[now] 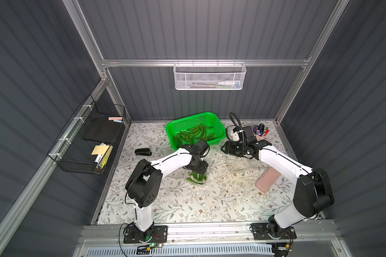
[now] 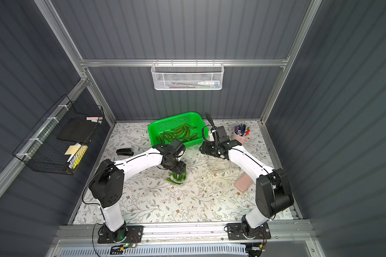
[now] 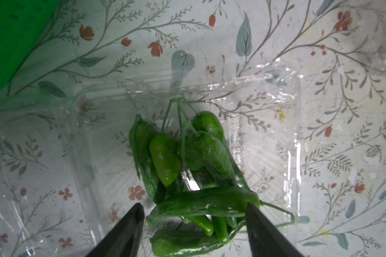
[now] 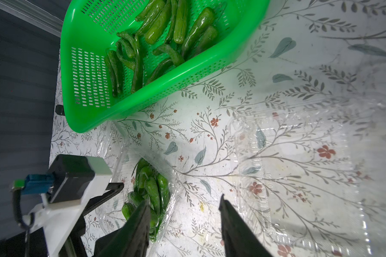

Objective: Take small green peppers out of containers
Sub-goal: Pick up the green pepper from the packing box.

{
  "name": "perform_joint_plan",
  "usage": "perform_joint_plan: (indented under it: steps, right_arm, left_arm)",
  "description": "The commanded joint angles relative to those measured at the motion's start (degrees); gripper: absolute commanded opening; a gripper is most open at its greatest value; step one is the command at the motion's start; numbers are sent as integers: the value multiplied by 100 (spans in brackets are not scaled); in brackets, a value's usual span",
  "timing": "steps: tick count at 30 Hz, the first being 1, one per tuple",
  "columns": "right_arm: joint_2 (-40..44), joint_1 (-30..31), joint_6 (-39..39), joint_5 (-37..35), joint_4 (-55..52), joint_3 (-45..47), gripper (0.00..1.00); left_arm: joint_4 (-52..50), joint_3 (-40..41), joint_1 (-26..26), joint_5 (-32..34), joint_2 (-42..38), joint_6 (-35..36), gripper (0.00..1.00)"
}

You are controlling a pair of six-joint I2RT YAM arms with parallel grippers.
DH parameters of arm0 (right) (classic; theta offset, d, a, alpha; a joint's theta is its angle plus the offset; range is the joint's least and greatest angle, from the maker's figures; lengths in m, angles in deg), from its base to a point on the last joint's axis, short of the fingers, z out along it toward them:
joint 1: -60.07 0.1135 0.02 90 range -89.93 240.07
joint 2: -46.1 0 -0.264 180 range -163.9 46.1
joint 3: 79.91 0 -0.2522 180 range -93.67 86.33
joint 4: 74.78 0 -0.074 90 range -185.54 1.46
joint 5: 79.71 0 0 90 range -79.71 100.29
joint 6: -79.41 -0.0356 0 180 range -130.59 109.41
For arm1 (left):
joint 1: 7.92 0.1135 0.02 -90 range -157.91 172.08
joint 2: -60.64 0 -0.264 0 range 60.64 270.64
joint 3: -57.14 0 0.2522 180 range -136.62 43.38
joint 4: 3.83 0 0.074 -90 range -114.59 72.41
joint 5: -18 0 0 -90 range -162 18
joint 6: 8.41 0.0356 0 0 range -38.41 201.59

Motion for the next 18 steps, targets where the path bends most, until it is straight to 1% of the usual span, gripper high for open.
perform_joint_plan:
  steps: [1, 5, 7, 9, 13, 18]
  right_arm:
    - [34, 19, -72, -20, -90, 22, 52]
    - [-3, 20, -115, -20, -81, 11, 52]
    - [-6, 20, -142, -12, -81, 13, 52]
    - [-14, 20, -151, -19, -72, 22, 52]
    - [-27, 13, -160, -11, -72, 13, 52]
    - [17, 13, -110, -64, -98, 13, 52]
  left_arm:
    - [-72, 80, -34, -151, 163, 450, 72]
    - [-129, 185, -74, -431, 169, 672, 71]
    - [-120, 253, -85, -694, 139, 763, 70]
    - [-98, 278, -88, -785, 148, 784, 68]
    - [-54, 230, -88, -696, 294, 762, 67]
    - [-78, 182, -88, -567, 480, 691, 57]
